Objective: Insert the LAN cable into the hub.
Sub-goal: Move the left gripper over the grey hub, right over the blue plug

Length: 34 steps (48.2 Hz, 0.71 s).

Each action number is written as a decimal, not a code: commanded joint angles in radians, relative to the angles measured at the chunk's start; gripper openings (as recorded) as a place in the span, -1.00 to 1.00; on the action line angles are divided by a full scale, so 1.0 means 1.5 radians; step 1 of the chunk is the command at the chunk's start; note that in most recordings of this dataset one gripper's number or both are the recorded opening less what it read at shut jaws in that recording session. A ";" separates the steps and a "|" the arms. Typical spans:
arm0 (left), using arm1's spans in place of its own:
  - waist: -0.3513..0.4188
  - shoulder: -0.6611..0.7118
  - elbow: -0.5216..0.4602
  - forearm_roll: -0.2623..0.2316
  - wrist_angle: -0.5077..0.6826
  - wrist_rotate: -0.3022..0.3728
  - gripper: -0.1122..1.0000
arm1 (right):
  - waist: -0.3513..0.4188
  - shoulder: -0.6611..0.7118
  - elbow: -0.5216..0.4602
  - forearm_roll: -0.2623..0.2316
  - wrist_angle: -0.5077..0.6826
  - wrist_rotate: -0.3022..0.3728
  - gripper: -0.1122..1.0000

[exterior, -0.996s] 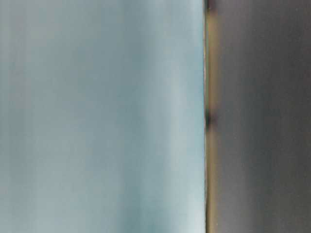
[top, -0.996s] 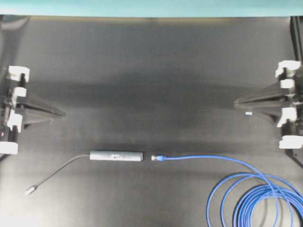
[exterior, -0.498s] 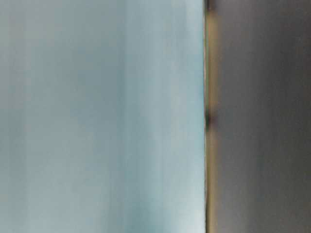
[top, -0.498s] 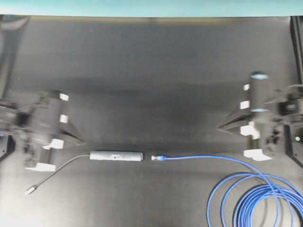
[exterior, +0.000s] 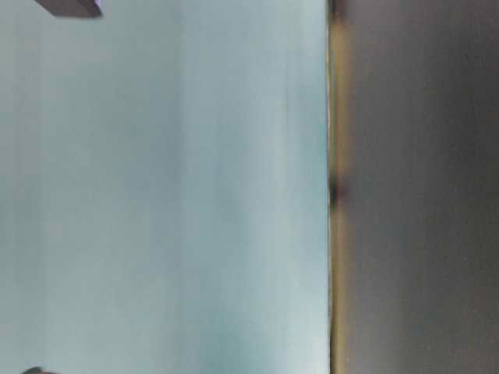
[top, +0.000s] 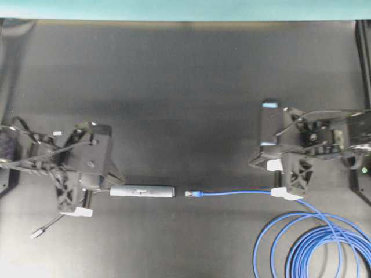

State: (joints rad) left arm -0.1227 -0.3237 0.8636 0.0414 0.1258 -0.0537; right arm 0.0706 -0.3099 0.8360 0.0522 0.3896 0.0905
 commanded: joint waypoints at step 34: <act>-0.003 0.199 0.195 0.002 -0.630 -0.104 0.58 | 0.011 -0.031 0.027 0.000 -0.156 0.009 -0.09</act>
State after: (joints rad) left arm -0.1243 -0.0690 1.1597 0.0414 -0.7593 -0.2056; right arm 0.0736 -0.3436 0.8774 0.0522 0.1779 0.0936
